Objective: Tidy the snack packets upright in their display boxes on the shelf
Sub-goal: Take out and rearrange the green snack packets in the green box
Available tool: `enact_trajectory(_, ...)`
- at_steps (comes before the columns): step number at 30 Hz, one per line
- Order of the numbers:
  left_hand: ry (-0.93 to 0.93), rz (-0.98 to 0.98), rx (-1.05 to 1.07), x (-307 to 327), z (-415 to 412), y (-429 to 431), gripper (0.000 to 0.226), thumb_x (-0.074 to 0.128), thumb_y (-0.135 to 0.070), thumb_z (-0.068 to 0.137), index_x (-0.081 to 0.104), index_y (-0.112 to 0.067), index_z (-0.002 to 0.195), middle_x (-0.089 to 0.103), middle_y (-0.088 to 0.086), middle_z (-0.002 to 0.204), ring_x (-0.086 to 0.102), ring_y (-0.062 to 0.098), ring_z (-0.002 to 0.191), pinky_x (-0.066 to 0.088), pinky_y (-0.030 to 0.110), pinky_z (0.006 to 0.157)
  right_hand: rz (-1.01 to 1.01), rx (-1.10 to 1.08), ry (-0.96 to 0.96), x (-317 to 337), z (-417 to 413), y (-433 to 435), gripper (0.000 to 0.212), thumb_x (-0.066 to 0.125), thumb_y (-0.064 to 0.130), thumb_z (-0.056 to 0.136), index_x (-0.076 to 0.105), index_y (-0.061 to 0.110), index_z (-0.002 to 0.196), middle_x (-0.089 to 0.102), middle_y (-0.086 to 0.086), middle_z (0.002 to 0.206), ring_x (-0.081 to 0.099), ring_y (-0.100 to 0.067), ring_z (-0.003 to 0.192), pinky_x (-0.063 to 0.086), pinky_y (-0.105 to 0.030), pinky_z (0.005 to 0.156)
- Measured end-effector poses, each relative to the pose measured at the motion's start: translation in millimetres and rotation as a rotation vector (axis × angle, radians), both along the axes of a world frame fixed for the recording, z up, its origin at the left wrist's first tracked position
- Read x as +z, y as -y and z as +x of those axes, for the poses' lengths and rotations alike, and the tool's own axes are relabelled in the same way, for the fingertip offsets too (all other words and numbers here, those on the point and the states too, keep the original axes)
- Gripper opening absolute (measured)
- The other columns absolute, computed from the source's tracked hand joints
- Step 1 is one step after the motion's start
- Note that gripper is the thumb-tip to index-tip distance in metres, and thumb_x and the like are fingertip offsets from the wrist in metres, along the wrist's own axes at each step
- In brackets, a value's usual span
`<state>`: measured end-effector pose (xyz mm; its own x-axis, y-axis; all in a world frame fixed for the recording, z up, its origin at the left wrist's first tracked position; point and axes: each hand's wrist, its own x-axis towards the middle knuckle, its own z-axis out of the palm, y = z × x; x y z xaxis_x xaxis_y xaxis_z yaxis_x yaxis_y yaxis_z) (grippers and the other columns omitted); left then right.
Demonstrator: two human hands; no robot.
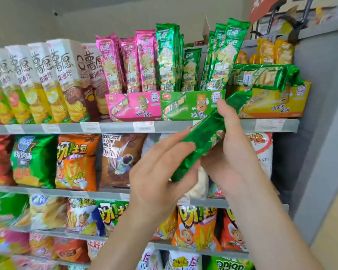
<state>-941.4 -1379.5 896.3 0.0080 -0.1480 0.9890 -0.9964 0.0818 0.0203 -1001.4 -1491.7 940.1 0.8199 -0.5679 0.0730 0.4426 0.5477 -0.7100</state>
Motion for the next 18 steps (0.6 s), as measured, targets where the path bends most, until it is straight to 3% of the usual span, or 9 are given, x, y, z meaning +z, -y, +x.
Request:
enact_trajectory(3,-0.113,-0.158,0.142,23,6,-7,0.017,0.058,-0.029,0.093,0.058,-0.018,0.106,0.061,-0.018,0.089,0.056,-0.001,0.074,0.041,0.003,0.072,-0.177,-0.087,-0.136,-5,-10,6,0.056,0.068,0.068,0.071,0.068,0.023,0.103,0.069,-0.004,0.094,0.07,-0.017,0.084,0.057,-0.036,0.067)
enact_trajectory(6,-0.264,-0.186,0.164,49,16,-22,0.014,0.061,-0.028,0.087,0.062,-0.025,0.1,0.049,-0.013,0.067,0.048,0.0,0.059,0.035,0.005,0.058,-0.644,-0.672,-0.357,-18,-26,21,0.058,0.064,0.07,0.069,0.051,0.03,0.108,0.06,-0.003,0.113,0.065,-0.018,0.098,0.05,-0.034,0.079)
enact_trajectory(8,-0.266,-0.072,0.174,62,20,-29,0.016,0.062,-0.026,0.083,0.065,-0.021,0.098,0.052,-0.013,0.066,0.051,0.005,0.061,0.035,0.007,0.055,-1.041,-0.972,-0.256,-14,-39,27,0.064,0.068,0.066,0.066,0.042,0.033,0.114,0.046,0.002,0.116,0.055,-0.014,0.106,0.046,-0.033,0.092)
enact_trajectory(10,-0.232,0.07,0.141,71,21,-31,0.016,0.065,-0.022,0.082,0.066,-0.018,0.097,0.057,-0.009,0.068,0.052,0.009,0.061,0.036,0.011,0.053,-1.429,-0.889,-0.152,1,-44,23,0.073,0.067,0.069,0.066,0.042,0.037,0.127,0.039,0.008,0.122,0.045,-0.003,0.118,0.036,-0.024,0.102)
enact_trajectory(13,-0.184,0.218,0.051,81,20,-33,0.017,0.071,-0.017,0.082,0.065,-0.021,0.097,0.059,-0.017,0.075,0.051,-0.001,0.06,0.038,0.008,0.059,-1.87,-0.586,-0.308,23,-37,9,0.102,0.059,0.083,0.057,0.031,0.037,0.144,0.033,0.009,0.142,0.035,-0.011,0.133,0.031,-0.041,0.108)
enact_trajectory(15,-0.178,0.243,0.027,87,19,-37,0.018,0.072,-0.016,0.082,0.066,-0.02,0.098,0.061,-0.011,0.073,0.052,0.004,0.059,0.041,0.012,0.058,-1.905,-0.442,-0.373,29,-31,1,0.109,0.065,0.08,0.053,0.025,0.038,0.146,0.036,0.01,0.14,0.038,-0.013,0.129,0.034,-0.042,0.104)
enact_trajectory(18,-0.255,0.264,-0.1,96,15,-43,0.021,0.072,-0.011,0.083,0.065,-0.019,0.101,0.063,-0.016,0.073,0.054,-0.001,0.059,0.04,0.007,0.059,-1.887,-0.444,-0.363,30,-31,0,0.101,0.062,0.082,0.05,0.023,0.046,0.136,0.036,0.014,0.122,0.045,-0.012,0.111,0.038,-0.034,0.083)
